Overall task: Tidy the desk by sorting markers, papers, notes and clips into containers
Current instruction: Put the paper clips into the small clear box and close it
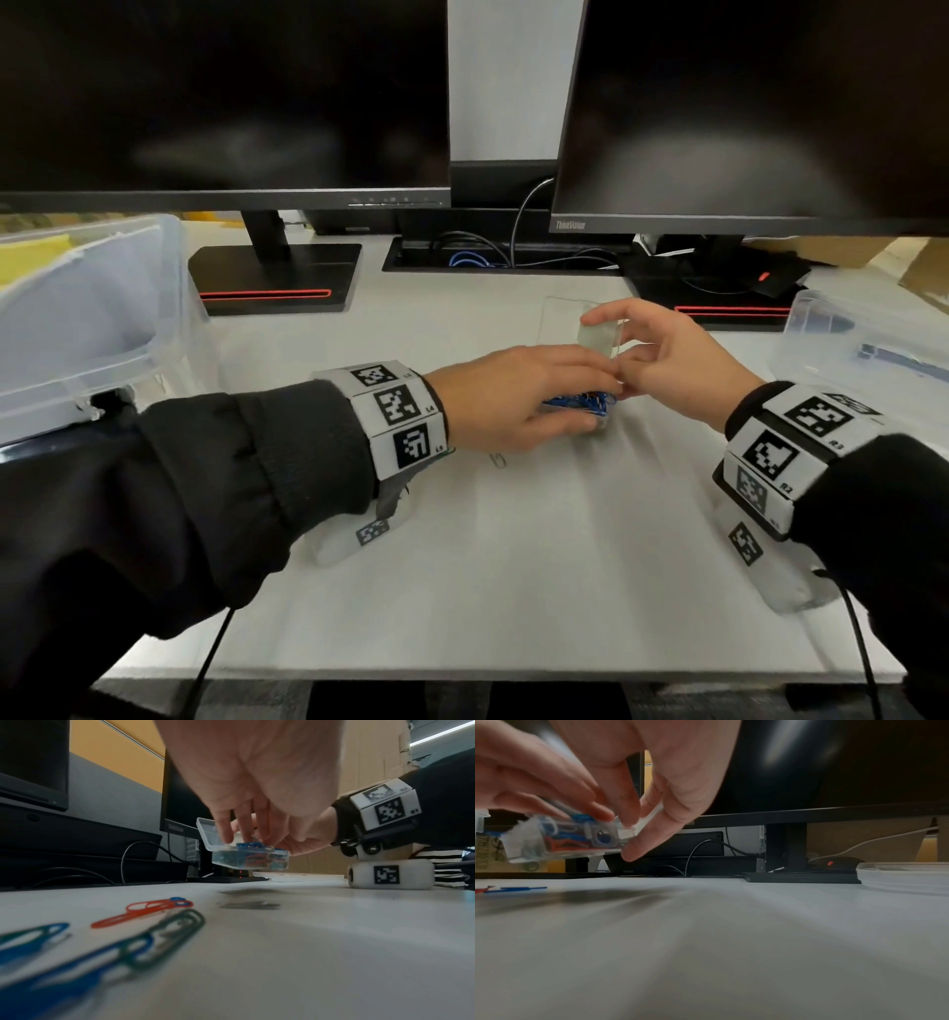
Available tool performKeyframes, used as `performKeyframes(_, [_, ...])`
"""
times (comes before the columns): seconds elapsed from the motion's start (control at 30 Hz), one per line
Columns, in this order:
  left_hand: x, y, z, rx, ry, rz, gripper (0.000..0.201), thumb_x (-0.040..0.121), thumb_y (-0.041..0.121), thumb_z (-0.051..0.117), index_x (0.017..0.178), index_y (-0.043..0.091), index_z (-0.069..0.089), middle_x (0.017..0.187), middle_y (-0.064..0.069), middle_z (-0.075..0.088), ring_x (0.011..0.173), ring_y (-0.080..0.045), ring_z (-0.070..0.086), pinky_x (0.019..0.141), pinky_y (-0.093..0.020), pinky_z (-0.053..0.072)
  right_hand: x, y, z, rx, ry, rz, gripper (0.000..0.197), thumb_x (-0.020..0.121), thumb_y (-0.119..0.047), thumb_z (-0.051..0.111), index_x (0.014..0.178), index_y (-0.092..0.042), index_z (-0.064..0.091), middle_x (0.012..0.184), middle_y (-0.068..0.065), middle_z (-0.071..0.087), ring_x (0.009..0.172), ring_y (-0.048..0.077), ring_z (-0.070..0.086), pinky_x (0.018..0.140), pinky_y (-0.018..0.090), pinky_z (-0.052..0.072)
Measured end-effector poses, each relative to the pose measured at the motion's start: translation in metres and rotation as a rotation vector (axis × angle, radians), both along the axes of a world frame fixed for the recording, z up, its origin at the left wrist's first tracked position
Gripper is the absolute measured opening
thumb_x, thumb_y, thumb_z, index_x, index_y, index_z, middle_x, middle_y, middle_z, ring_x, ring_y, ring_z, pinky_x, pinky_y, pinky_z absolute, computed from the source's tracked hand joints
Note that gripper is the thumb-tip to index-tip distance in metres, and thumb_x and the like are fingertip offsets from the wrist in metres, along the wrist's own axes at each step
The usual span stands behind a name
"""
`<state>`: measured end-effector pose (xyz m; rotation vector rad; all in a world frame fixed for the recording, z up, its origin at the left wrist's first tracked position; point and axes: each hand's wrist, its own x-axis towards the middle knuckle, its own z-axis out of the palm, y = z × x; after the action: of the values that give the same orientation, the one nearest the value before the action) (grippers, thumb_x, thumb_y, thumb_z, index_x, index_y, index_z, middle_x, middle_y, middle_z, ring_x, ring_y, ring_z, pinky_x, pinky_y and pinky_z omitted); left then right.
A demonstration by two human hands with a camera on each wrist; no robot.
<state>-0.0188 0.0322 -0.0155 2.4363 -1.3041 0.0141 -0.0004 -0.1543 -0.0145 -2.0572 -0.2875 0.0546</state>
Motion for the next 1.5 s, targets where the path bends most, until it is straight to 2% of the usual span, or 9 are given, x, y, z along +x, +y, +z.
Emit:
performKeyframes(0.23, [0.002,0.003,-0.002,-0.032,-0.082,0.037,0.036,0.089,0.033,0.045,0.115,0.016,0.063,0.126,0.001,0.058,0.114,-0.015,0.052,0.097,-0.021,0.038,-0.002,0.004,-0.001,0.036,-0.005,0.018,0.041,0.082,0.006,0.058,0.109,-0.024,0.059,0.109,0.011,0.052,0.076,0.026,0.062,0.062,0.021,0.058])
performKeyframes(0.43, [0.002,0.007,-0.001,-0.029,-0.038,0.17,0.047,0.089,0.04,0.041,0.127,0.016,0.053,0.124,-0.001,0.058,0.111,-0.015,0.054,0.097,-0.028,0.042,-0.003,0.007,-0.001,0.052,-0.014,0.024,0.042,0.083,0.009,0.055,0.107,-0.026,0.058,0.106,0.01,0.051,0.075,0.022,0.063,0.062,0.022,0.059])
performKeyframes(0.63, [-0.006,0.037,0.006,-0.094,-0.133,0.299,0.043,0.093,0.036,0.034,0.126,0.016,0.054,0.125,0.0,0.059,0.113,-0.014,0.055,0.096,-0.017,0.036,-0.001,0.006,-0.002,0.045,-0.027,-0.008,0.042,0.083,0.011,0.055,0.104,-0.025,0.058,0.107,0.012,0.052,0.08,0.024,0.066,0.062,0.024,0.059])
performKeyframes(0.8, [-0.021,0.08,-0.004,0.403,0.084,0.714,0.06,0.086,0.063,0.032,0.12,0.018,0.054,0.121,-0.002,0.055,0.113,-0.021,0.052,0.096,-0.033,0.043,0.004,0.005,-0.004,0.019,-0.047,-0.048,0.042,0.082,0.01,0.056,0.106,-0.025,0.058,0.109,0.012,0.052,0.08,0.024,0.066,0.061,0.023,0.059])
performKeyframes(0.93, [-0.037,0.08,-0.006,0.382,0.242,0.599,0.052,0.084,0.057,0.049,0.122,0.022,0.054,0.112,-0.001,0.05,0.093,-0.014,0.05,0.08,-0.019,0.036,0.009,0.008,-0.004,0.001,-0.054,-0.052,0.042,0.083,0.009,0.057,0.109,-0.023,0.059,0.109,0.011,0.05,0.081,0.023,0.067,0.057,0.019,0.058])
performKeyframes(1.13, [-0.019,0.056,-0.005,0.227,0.136,0.503,0.03,0.088,0.022,0.058,0.118,0.018,0.061,0.111,-0.005,0.058,0.09,-0.015,0.057,0.08,-0.018,0.042,0.011,0.016,-0.004,0.014,-0.059,-0.052,0.043,0.082,0.011,0.056,0.109,-0.022,0.06,0.104,0.011,0.047,0.073,0.02,0.063,0.057,0.02,0.058])
performKeyframes(1.23, [-0.005,0.05,0.0,0.136,0.096,0.534,0.036,0.09,0.032,0.056,0.123,0.02,0.057,0.117,-0.003,0.055,0.095,-0.013,0.055,0.079,-0.017,0.038,0.011,0.015,-0.004,0.001,-0.068,-0.069,0.043,0.081,0.01,0.057,0.107,-0.025,0.059,0.108,0.011,0.049,0.077,0.022,0.065,0.059,0.023,0.059])
performKeyframes(1.37, [-0.003,0.046,-0.003,0.296,0.205,0.433,0.051,0.08,0.051,0.061,0.125,0.027,0.055,0.124,0.0,0.051,0.111,-0.015,0.05,0.094,-0.021,0.038,0.011,0.014,-0.004,-0.006,-0.062,-0.069,0.044,0.082,0.01,0.057,0.109,-0.025,0.059,0.112,0.011,0.05,0.082,0.024,0.066,0.065,0.031,0.058])
performKeyframes(1.5, [-0.011,0.052,-0.008,0.211,0.18,0.33,0.027,0.081,0.031,0.067,0.107,0.024,0.067,0.106,0.001,0.061,0.09,-0.009,0.056,0.081,-0.01,0.042,0.01,0.015,-0.003,-0.011,-0.057,-0.072,0.043,0.083,0.009,0.057,0.112,-0.023,0.059,0.11,0.009,0.05,0.081,0.022,0.066,0.065,0.029,0.058])
